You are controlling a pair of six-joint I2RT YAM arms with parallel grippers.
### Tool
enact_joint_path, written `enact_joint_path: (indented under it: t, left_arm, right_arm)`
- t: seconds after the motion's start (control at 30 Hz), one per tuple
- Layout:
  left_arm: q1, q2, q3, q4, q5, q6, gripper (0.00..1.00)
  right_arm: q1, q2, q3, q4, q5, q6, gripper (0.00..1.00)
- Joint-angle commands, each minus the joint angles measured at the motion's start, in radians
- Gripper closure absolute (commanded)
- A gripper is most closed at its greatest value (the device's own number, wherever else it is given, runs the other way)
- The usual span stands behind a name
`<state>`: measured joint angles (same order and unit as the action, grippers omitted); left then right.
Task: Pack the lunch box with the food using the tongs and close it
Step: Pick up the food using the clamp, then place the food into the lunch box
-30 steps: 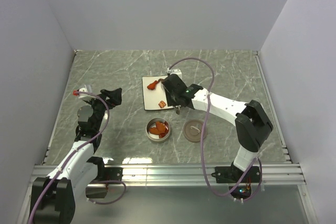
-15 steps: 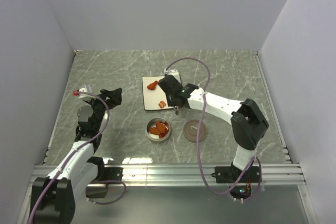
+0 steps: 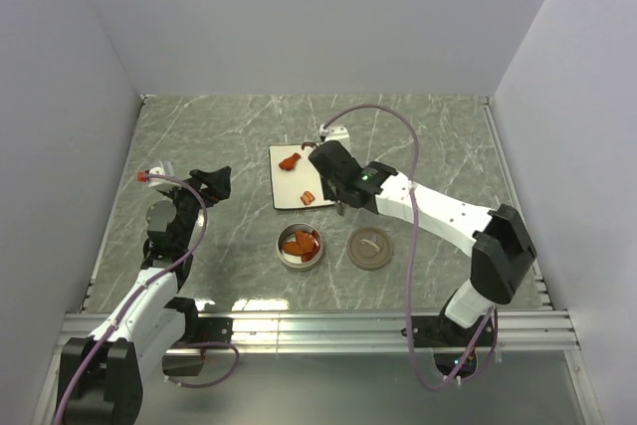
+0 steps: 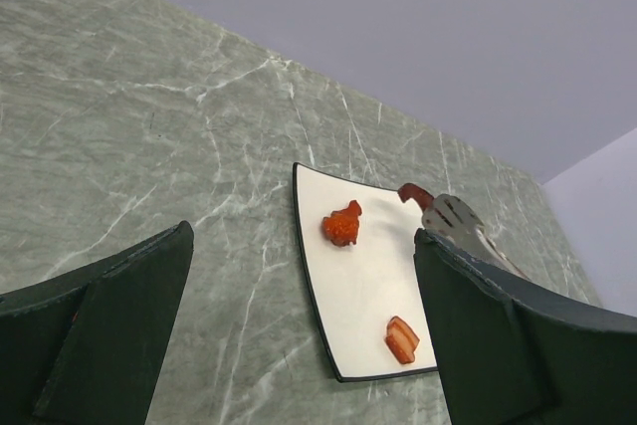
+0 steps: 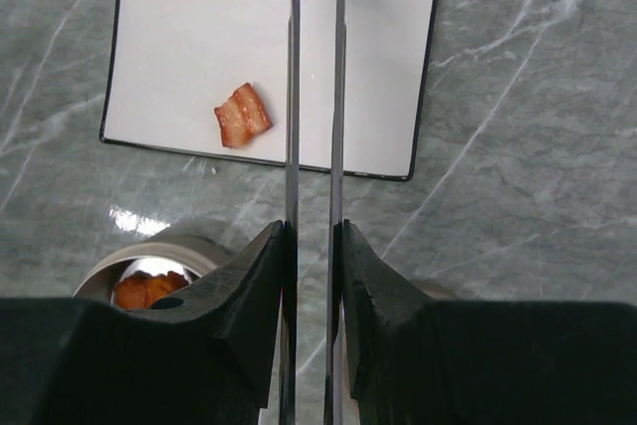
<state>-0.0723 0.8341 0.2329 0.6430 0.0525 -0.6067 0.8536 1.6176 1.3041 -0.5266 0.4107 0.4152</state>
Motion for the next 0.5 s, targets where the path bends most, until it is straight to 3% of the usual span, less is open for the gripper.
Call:
enact_joint_path:
  t: [0.0, 0.47]
  left_arm:
    - [0.005, -0.012, -0.006, 0.035, 0.01, -0.007, 0.01]
    - [0.006, -0.009, -0.001, 0.03, 0.018, -0.008, 0.01]
  right_arm:
    - [0.018, -0.083, -0.031, 0.017, 0.017, 0.008, 0.81]
    - [0.297, -0.473, -0.275, -0.131, 0.034, 0.128, 0.81]
